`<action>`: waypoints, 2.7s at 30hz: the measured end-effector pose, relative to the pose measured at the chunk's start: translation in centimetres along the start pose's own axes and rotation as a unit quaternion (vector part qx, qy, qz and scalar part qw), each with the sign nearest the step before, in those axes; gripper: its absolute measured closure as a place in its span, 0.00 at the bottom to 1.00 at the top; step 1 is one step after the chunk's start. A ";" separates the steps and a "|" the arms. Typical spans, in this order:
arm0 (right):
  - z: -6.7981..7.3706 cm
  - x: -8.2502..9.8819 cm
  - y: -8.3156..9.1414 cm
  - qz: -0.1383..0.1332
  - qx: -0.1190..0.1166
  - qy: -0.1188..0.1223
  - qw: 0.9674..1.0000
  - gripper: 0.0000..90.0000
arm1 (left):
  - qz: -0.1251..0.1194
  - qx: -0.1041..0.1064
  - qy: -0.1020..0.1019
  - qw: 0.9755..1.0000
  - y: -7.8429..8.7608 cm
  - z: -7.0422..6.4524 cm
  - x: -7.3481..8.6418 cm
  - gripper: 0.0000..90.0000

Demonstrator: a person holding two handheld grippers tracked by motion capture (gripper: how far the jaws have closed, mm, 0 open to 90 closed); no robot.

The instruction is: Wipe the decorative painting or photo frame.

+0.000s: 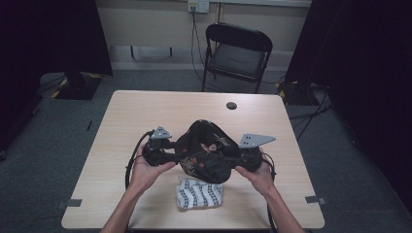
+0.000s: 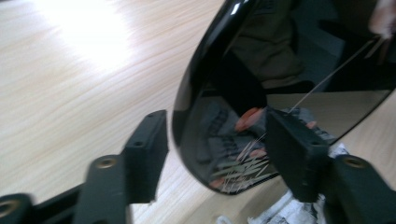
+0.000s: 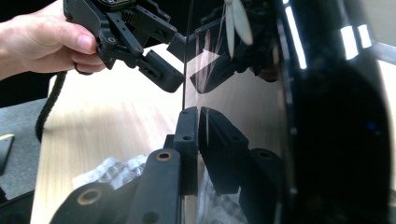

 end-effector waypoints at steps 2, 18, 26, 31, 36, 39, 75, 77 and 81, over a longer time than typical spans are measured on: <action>0.0 0.1 0.2 0.004 0.005 0.004 1.000 0.80 | 0.001 -0.001 0.002 1.000 0.1 0.0 0.1 0.41; 0.2 1.3 1.0 0.016 0.010 -0.011 1.000 0.89 | 0.044 -0.017 -0.013 0.999 -1.0 0.0 0.9 0.43; -0.4 1.5 1.7 0.021 0.020 -0.022 0.999 0.89 | 0.033 0.007 0.012 0.999 0.9 -0.5 2.7 0.47; -0.8 1.5 1.8 0.022 0.023 -0.028 0.999 0.89 | 0.035 0.021 0.013 0.999 1.1 -1.7 4.0 0.50; -1.3 1.5 2.0 0.020 0.033 -0.037 0.999 0.89 | 0.059 0.048 -0.021 0.997 0.4 -4.8 4.8 0.56; -1.5 1.6 2.2 0.019 0.034 -0.038 0.999 0.89 | 0.062 0.069 -0.024 0.995 -0.1 -6.2 5.1 0.58; -2.0 2.0 2.7 0.012 0.038 -0.050 0.998 0.90 | 0.151 0.050 -0.110 0.981 -5.1 -9.9 9.2 0.40; -2.0 2.0 2.7 0.013 0.037 -0.050 0.998 0.90 | 0.150 0.055 -0.114 0.981 -5.1 -10.1 9.1 0.49; -2.1 2.0 2.7 0.012 0.035 -0.051 0.998 0.90 | 0.135 0.091 -0.096 0.982 -5.1 -10.3 9.0 0.78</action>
Point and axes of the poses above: each handheld gripper's, and its own axes: y roughly backward along the jaws, x roughly out of its underside, z roughly to its left, the point moved 9 cm from there along -y, roughly forward along the jaws, and after that the axes turned 1 degree about y, right-handed, at the moved point
